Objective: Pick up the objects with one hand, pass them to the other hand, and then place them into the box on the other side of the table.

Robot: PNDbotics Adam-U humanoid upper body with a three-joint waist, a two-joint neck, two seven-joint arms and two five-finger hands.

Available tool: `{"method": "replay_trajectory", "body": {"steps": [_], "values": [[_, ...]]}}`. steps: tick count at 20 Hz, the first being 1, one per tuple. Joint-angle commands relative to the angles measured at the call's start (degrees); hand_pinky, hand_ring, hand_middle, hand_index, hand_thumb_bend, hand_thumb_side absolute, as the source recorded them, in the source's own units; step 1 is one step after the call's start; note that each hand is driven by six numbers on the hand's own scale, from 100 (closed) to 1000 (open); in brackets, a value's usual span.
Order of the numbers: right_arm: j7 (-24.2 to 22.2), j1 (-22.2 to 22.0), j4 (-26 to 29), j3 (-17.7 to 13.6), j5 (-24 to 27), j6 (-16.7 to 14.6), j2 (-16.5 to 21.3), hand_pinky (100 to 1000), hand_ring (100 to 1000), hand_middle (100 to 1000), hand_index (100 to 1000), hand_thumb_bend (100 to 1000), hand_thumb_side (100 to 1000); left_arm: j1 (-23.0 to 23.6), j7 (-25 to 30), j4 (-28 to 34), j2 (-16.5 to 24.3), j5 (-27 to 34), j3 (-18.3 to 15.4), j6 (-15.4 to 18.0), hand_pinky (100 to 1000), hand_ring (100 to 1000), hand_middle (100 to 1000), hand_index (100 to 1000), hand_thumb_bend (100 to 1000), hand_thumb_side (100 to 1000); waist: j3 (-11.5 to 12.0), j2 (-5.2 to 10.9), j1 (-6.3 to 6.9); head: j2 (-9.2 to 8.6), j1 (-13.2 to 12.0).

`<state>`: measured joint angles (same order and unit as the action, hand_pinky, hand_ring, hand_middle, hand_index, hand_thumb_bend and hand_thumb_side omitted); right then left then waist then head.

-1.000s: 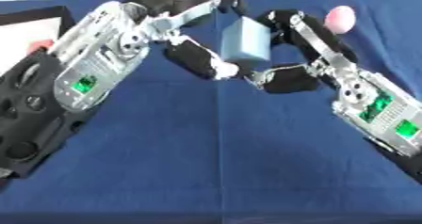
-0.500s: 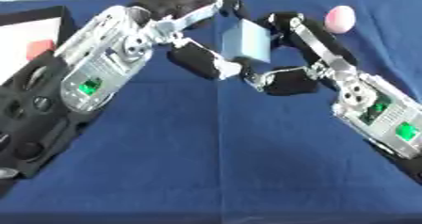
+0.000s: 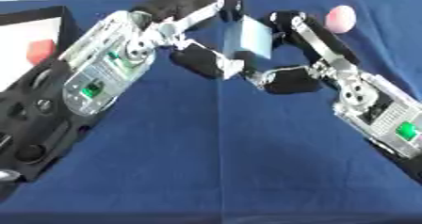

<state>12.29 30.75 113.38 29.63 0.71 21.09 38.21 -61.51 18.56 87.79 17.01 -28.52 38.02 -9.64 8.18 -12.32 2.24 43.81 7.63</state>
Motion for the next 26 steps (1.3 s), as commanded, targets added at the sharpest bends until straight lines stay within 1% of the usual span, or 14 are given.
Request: {"method": "replay_trajectory", "body": {"steps": [1,2,3,6,11,12,13,14,16,17,19,23,24,26], "values": [[-0.16,0.38,1.21,-0.01,-0.37,0.15,1.19,627,730,616,517,100,100,-1.31,-0.59,0.58,0.48,0.15,-0.65,-0.18,752,691,621,594,100,280,-0.04,0.84,-0.06,0.30,-0.16],[-0.12,0.37,1.21,-0.03,-0.40,0.18,1.20,628,734,622,527,111,100,-1.31,-0.59,0.57,0.47,0.12,-0.63,-0.16,747,682,605,546,100,254,-0.05,0.84,-0.06,0.30,-0.19],[-0.11,0.36,1.21,-0.04,-0.46,0.18,1.22,629,735,624,530,121,100,-1.32,-0.58,0.55,0.45,0.09,-0.61,-0.13,746,680,602,537,100,250,-0.06,0.84,-0.05,0.31,-0.25],[-0.25,0.34,1.21,-0.06,-0.70,-0.09,1.25,631,743,642,549,230,100,-1.32,-0.44,0.49,0.41,-0.05,-0.55,-0.05,742,672,586,484,100,221,-0.03,0.82,-0.02,0.31,-0.46],[-0.59,0.29,1.21,-0.10,-1.05,-0.26,1.27,631,743,642,549,230,100,-1.31,-0.32,0.36,0.36,-0.19,-0.54,0.02,742,672,586,484,100,221,-0.02,0.81,-0.03,0.31,-0.50],[-0.63,0.29,1.21,-0.09,-1.09,-0.30,1.27,640,762,683,591,378,100,-1.31,-0.31,0.35,0.36,-0.22,-0.53,0.03,737,662,566,439,100,187,-0.01,0.81,-0.03,0.31,-0.59],[-0.81,0.29,1.21,-0.07,-1.27,-0.56,1.30,640,762,683,591,378,100,-1.32,-0.29,0.33,0.37,-0.38,-0.51,0.06,737,662,566,439,100,187,0.02,0.80,-0.03,0.31,-0.82],[-1.01,0.26,1.21,-0.07,-1.47,-0.77,1.32,651,782,702,614,413,100,-1.32,-0.26,0.30,0.36,-0.55,-0.49,0.11,736,660,562,433,100,177,0.03,0.79,-0.03,0.31,-0.94],[-1.61,0.18,1.21,-0.07,-1.97,-1.02,1.40,651,782,702,614,413,100,-1.30,-0.12,0.23,0.38,-0.86,-0.48,0.23,736,660,562,433,100,177,0.07,0.77,-0.03,0.31,-1.05],[-1.91,0.16,1.21,-0.11,-2.37,-1.17,1.47,672,813,744,663,455,100,-1.27,-0.01,0.15,0.45,-1.05,-0.48,0.28,734,657,553,427,100,157,0.08,0.74,-0.01,0.31,-1.12],[-2.61,0.03,1.21,-0.14,-3.37,-1.27,1.60,685,834,765,701,441,118,-1.24,0.22,0.04,0.51,-1.45,-0.51,0.44,733,656,552,426,100,154,0.12,0.73,0.01,0.31,-1.17],[-4.09,-0.21,1.21,-0.23,-5.42,-0.54,1.76,697,835,787,746,353,238,-1.23,0.73,0.11,0.62,-2.17,-0.64,0.76,729,654,550,425,100,141,0.23,0.73,0.02,0.31,-1.24],[-4.32,-0.25,1.21,-0.30,-5.81,-0.45,1.76,697,835,787,746,353,238,-1.21,0.83,0.13,0.65,-2.32,-0.69,0.79,729,654,550,425,100,141,0.24,0.73,0.01,0.31,-1.25],[-4.54,-0.42,1.21,-0.48,-6.43,-0.07,1.76,700,829,799,771,343,284,-1.08,0.97,-0.02,0.73,-2.49,-0.80,0.74,729,653,548,424,100,141,0.23,0.74,-0.05,0.31,-1.37]]}}
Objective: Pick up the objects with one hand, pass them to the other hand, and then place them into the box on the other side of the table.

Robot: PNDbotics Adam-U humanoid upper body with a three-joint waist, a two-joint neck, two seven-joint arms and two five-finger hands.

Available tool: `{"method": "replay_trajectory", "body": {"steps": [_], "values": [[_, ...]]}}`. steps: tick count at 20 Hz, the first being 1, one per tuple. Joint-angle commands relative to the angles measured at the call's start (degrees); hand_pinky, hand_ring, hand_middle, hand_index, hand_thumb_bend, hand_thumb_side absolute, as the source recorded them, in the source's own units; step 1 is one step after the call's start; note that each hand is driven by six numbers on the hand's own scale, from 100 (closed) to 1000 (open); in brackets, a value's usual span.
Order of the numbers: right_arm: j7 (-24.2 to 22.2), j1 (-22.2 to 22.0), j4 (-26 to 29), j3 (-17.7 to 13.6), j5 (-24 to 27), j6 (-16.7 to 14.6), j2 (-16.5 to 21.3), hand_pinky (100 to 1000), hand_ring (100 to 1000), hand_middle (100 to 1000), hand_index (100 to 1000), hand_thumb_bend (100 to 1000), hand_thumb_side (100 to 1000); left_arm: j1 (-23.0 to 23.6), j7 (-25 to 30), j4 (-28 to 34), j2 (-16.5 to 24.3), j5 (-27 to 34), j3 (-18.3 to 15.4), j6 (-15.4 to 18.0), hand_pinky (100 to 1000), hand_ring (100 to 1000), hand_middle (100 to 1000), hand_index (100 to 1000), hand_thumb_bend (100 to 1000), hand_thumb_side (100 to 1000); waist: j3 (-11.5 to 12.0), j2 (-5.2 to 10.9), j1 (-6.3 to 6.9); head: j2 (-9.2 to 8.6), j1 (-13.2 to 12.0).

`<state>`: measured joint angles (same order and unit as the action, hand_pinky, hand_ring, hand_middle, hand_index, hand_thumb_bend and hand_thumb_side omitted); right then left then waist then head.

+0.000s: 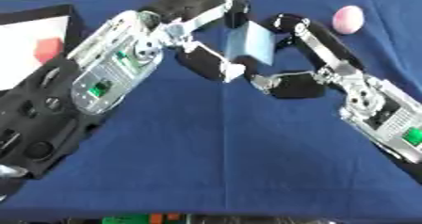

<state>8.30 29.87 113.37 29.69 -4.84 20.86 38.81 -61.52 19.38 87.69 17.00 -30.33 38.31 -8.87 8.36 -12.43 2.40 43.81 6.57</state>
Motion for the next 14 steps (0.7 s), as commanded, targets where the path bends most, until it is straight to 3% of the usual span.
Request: {"method": "replay_trajectory", "body": {"steps": [1,14], "values": [[-0.65,0.36,1.22,-0.57,-1.15,0.36,1.17,700,829,801,774,345,286,-0.99,0.16,0.04,0.78,-0.72,-1.17,-0.05,729,653,548,424,100,141,0.06,0.85,-0.23,0.31,-0.36],[-0.20,-1.06,0.40,-1.45,-2.43,2.39,1.66,707,838,826,799,336,328,-0.50,2.09,1.65,3.26,-0.61,-1.43,-0.54,725,651,543,421,100,121,0.53,1.05,-0.32,0.31,-0.65]]}}
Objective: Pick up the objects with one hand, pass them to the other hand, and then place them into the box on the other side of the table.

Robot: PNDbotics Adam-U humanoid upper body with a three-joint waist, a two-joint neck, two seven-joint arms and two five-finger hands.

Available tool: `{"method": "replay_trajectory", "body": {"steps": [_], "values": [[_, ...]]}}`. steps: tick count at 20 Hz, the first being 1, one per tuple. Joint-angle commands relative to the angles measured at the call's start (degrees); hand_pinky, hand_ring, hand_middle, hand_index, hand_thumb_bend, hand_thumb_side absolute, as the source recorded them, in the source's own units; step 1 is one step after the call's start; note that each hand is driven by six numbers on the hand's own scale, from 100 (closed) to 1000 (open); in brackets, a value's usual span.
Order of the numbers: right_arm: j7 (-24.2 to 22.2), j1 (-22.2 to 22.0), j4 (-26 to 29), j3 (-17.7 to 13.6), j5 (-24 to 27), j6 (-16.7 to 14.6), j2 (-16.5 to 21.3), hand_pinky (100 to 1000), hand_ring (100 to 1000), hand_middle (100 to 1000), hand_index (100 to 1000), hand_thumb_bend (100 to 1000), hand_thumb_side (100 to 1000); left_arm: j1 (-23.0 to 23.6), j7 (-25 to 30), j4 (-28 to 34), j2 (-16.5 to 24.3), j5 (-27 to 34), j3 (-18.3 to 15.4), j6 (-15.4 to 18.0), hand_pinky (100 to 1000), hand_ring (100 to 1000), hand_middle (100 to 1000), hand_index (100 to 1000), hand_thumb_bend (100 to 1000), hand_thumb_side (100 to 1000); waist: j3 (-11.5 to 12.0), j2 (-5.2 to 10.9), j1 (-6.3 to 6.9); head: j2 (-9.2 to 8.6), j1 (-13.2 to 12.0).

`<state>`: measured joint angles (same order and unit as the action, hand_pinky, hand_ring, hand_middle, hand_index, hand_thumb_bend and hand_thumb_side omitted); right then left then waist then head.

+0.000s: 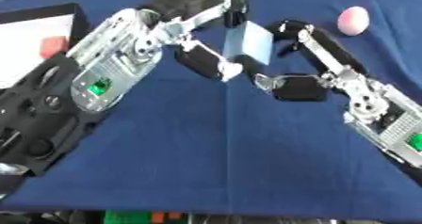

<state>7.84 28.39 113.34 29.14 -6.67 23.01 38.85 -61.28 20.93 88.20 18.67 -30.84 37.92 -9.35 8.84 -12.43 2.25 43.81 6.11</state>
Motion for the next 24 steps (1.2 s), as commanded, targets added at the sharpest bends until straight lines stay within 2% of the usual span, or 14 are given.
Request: {"method": "replay_trajectory", "body": {"steps": [1,10,13,15,18,21,24], "values": [[0.33,0.37,0.36,-0.92,-0.69,0.25,1.63,707,838,826,799,336,328,-0.72,0.72,1.29,1.72,-0.08,-1.04,-0.10,725,651,543,421,100,121,0.06,1.05,-0.16,0.31,-0.20],[0.51,-0.71,0.18,-1.46,-1.16,0.44,2.45,708,834,821,795,356,315,0.28,0.59,3.12,5.79,0.89,-2.14,-1.12,722,650,542,420,100,101,0.28,1.31,-0.10,0.31,-0.80],[0.45,-1.22,0.44,-1.82,-1.37,0.74,3.03,700,817,805,779,421,245,0.13,-0.83,4.30,8.68,1.27,-3.33,-1.37,716,648,540,420,116,100,0.51,1.57,0.02,0.31,-1.21],[0.46,-1.52,0.76,-2.10,-1.29,1.04,3.32,697,815,803,778,432,225,0.14,-1.70,4.71,10.59,1.43,-4.10,-1.57,715,648,540,420,129,100,0.63,1.71,0.07,0.31,-1.45],[1.18,-1.90,1.17,-2.62,-0.21,1.01,3.41,692,808,794,775,406,227,0.21,-2.75,4.26,13.34,1.52,-5.42,-2.29,713,647,540,421,145,100,0.73,1.79,-0.07,0.31,-1.67],[2.14,-2.19,1.24,-2.92,0.76,-0.31,3.42,691,809,794,773,421,213,0.61,-3.68,2.97,15.53,1.69,-6.93,-2.87,720,650,543,422,105,100,0.50,1.68,-0.45,0.31,-2.24],[3.02,-2.59,1.25,-3.32,1.95,-0.61,3.53,690,808,794,772,423,209,1.40,-5.12,1.28,17.77,1.93,-9.69,-4.18,716,649,543,423,112,100,0.31,1.49,-0.83,0.31,-2.69]]}}
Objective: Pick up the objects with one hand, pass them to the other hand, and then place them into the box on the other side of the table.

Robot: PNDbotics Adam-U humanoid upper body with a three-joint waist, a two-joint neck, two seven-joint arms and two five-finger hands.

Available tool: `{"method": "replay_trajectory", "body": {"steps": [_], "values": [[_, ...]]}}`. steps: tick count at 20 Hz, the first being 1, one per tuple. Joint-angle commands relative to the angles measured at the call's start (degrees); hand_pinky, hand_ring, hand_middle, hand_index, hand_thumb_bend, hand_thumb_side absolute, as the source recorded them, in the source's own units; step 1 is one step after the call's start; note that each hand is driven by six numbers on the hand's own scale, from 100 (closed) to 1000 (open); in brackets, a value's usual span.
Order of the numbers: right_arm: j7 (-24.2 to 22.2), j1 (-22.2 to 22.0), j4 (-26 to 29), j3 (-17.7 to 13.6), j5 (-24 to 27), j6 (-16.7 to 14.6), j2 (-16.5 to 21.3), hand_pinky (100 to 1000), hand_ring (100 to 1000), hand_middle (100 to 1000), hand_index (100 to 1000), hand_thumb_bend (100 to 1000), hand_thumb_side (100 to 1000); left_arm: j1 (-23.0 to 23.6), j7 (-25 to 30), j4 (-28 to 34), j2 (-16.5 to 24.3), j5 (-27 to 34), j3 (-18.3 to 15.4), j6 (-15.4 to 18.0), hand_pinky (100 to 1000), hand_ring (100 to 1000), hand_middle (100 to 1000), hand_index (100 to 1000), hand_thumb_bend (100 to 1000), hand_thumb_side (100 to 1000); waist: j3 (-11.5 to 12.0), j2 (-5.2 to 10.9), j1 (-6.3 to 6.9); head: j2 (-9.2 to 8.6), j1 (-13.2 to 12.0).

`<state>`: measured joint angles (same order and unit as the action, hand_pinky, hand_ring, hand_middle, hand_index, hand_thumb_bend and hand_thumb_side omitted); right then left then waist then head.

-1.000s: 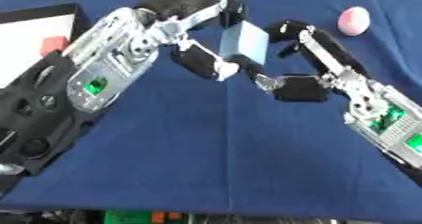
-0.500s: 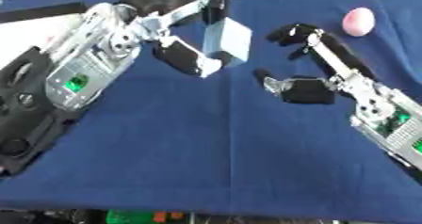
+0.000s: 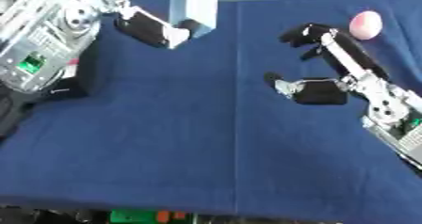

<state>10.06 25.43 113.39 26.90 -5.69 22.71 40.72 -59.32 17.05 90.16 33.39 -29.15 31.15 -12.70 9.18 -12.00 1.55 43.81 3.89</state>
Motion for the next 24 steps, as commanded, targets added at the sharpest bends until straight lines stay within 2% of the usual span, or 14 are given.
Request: {"method": "replay_trajectory", "body": {"steps": [1,4,9,15,17,19,24], "values": [[1.09,0.34,1.20,-1.19,1.26,-0.36,1.69,688,807,793,770,427,205,-0.33,-1.96,-1.16,3.39,0.06,-3.72,-1.04,717,650,544,423,105,100,-0.08,1.00,-0.21,0.31,-0.60],[2.27,0.23,1.20,-1.74,1.59,-0.59,1.76,686,801,785,765,460,187,0.47,-4.08,-3.95,4.41,-0.82,-6.19,-1.98,722,652,545,423,100,100,-0.33,0.71,-0.57,0.31,-1.20],[3.26,-0.08,1.20,-2.03,1.13,-0.84,2.09,686,801,785,765,465,192,1.68,-5.74,-7.37,7.02,-1.69,-8.47,-1.65,720,652,546,423,117,100,-0.59,0.29,-0.79,0.31,-2.26],[3.43,-0.03,1.20,-1.95,1.05,-0.65,2.10,686,801,785,765,465,192,2.03,-6.07,-8.05,7.64,-1.89,-8.98,-1.15,720,652,546,423,117,100,-0.68,0.22,-0.81,0.31,-2.53],[4.14,-0.53,1.20,-2.80,1.35,-0.68,2.42,682,799,785,763,454,193,3.37,-6.90,-9.43,8.99,-2.64,-10.33,-1.95,725,655,552,425,100,100,0.01,0.01,-1.08,-0.53,-4.33],[4.78,-0.30,1.20,-3.08,1.83,-1.17,2.49,681,798,785,761,454,188,5.17,-8.07,-11.84,11.13,-2.80,-12.71,-3.27,725,656,553,425,100,100,-0.42,-0.13,-1.23,-1.53,-6.14],[5.76,0.04,1.20,-3.57,2.28,-2.06,2.59,680,796,784,760,456,179,6.54,-9.01,-16.46,12.66,-2.78,-15.42,-3.22,726,657,553,425,100,100,-0.98,-0.41,-1.53,-3.93,-8.60]]}}
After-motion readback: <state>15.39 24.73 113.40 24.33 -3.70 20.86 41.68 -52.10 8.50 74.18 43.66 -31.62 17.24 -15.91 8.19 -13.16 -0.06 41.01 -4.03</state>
